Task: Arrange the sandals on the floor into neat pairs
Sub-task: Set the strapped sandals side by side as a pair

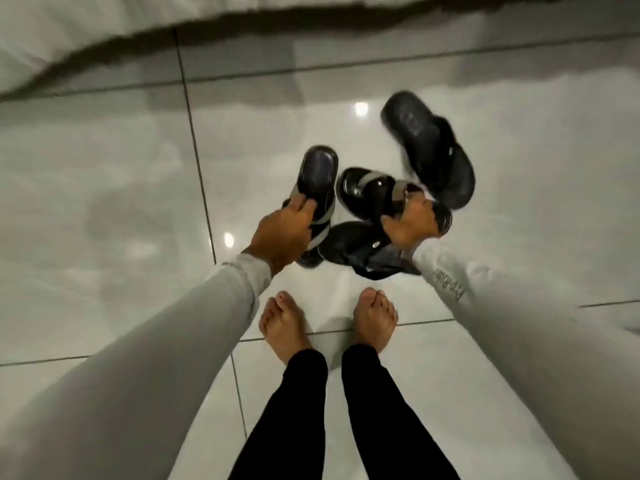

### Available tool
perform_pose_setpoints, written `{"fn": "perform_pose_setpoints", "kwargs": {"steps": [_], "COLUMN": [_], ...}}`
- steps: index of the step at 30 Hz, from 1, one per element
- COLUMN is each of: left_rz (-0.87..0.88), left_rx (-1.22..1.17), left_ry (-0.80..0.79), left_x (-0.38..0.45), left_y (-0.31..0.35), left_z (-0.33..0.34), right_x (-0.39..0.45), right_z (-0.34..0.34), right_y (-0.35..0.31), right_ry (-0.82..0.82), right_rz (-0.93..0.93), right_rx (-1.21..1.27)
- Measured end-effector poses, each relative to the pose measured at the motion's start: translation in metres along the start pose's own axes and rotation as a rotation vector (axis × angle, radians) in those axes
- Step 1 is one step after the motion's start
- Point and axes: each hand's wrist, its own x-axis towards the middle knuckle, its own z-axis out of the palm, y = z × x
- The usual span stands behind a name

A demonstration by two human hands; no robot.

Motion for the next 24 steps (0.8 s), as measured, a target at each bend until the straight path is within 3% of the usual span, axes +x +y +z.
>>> {"fn": "perform_pose_setpoints", "kwargs": {"steps": [3,5,9,14,20,24], "left_rz": [0.060,0.035,-0.005,-0.040,-0.174,-0.263], "left_rx": [-0.029,-0.007,0.039,0.029,0.088,0.061], "left_ry": [0.052,-0.018,-0.035,-0.007,-0.048,-0.063], "left_x": [0.029,0.040,0.043,0.012,-0.037,-0.059], "left_y": [-0.003,-0.008,-0.023,-0.037,-0.064,-0.091], "left_z": [0.030,0.039,0.035,0.009,-0.014,-0.023], "right_x": [0.045,0.064,0.069,0.006,-0.040,-0.049], "right_z": [0.017,0.025,0.029,0.014,0.005,0.021], "right_y": [0.008,0.009,0.005,-0.024,-0.077,-0.111], "right_ry": [0.065,-0.005,0.015,0.098,-0.018,-0.116], "right_rz": [0.162,0.257,0.244,-0.083,-0.509,-0.608], "right_rx": [0.194,0.358,0.390,-0.040,-0.550,-0.674]}}
